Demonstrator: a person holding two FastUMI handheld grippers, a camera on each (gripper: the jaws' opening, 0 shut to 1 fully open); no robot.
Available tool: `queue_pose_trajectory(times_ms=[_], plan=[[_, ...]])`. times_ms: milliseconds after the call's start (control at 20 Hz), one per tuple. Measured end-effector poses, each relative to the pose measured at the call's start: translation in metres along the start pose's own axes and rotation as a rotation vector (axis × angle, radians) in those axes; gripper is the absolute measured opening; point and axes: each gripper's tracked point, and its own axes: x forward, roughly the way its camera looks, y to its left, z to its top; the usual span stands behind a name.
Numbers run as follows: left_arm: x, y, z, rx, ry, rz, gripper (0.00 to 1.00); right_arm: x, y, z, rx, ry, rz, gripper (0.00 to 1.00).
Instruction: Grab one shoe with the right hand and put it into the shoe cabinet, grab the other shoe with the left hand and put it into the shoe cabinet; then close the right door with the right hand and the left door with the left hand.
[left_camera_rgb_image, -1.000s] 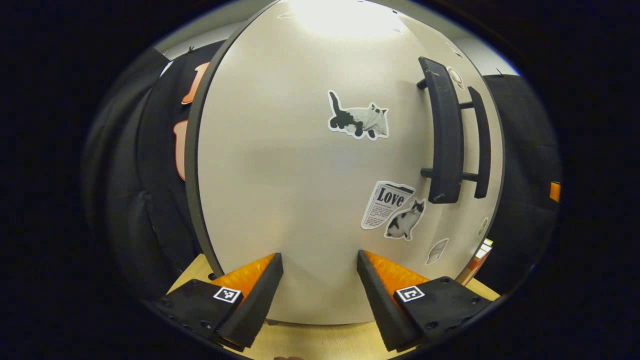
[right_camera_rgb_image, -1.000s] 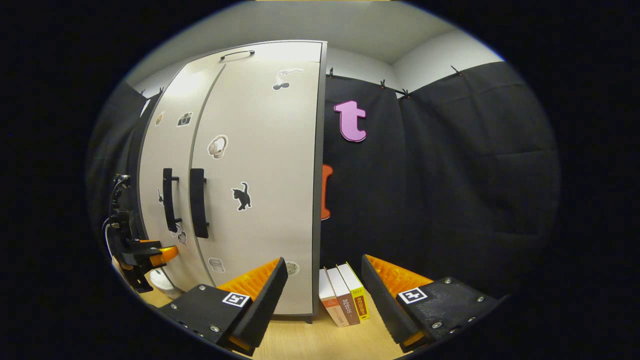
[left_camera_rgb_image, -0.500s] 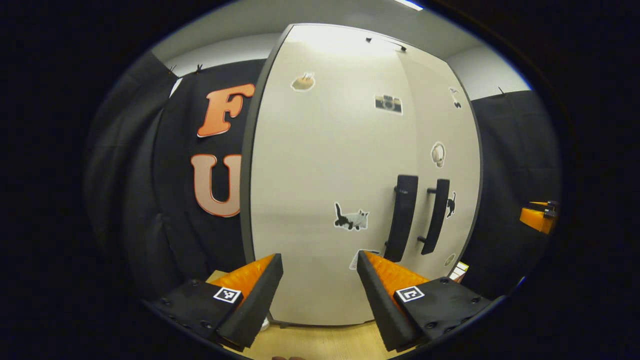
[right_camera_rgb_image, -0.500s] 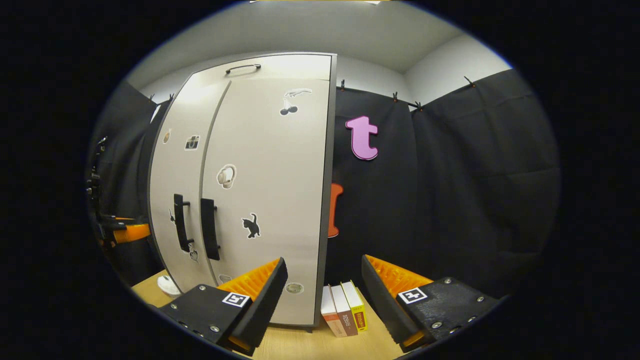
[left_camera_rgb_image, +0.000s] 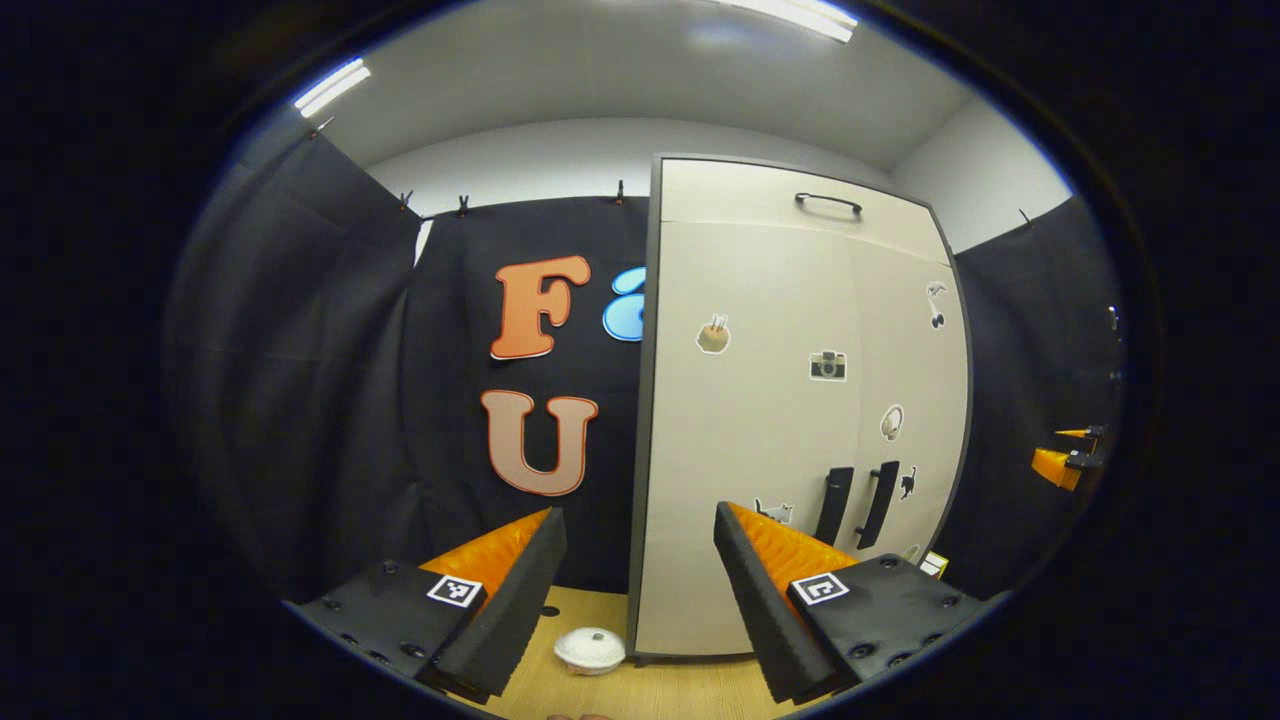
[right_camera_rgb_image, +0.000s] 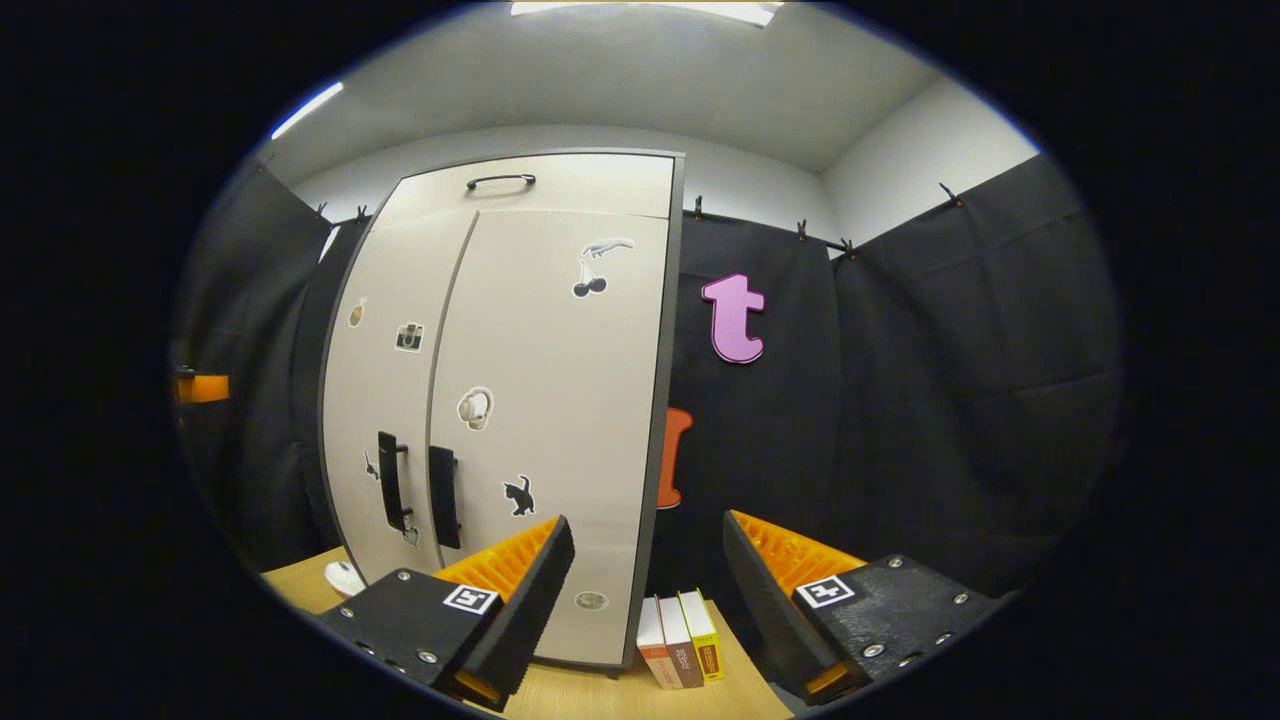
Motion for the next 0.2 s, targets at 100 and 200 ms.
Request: queue_pose_trajectory(times_ms=[100, 200], plan=[[-0.010, 0.019, 0.003, 0.004, -0.008, 0.034, 0.96, -0.004, 0.003, 0.003, -0.004, -0.004, -0.002, 0.92], [-0.017, 0.030, 0.002, 0.005, -0.002, 0.050, 0.94, -0.008, 0.009, 0.006, 0.002, -0.007, -0.002, 0.93]])
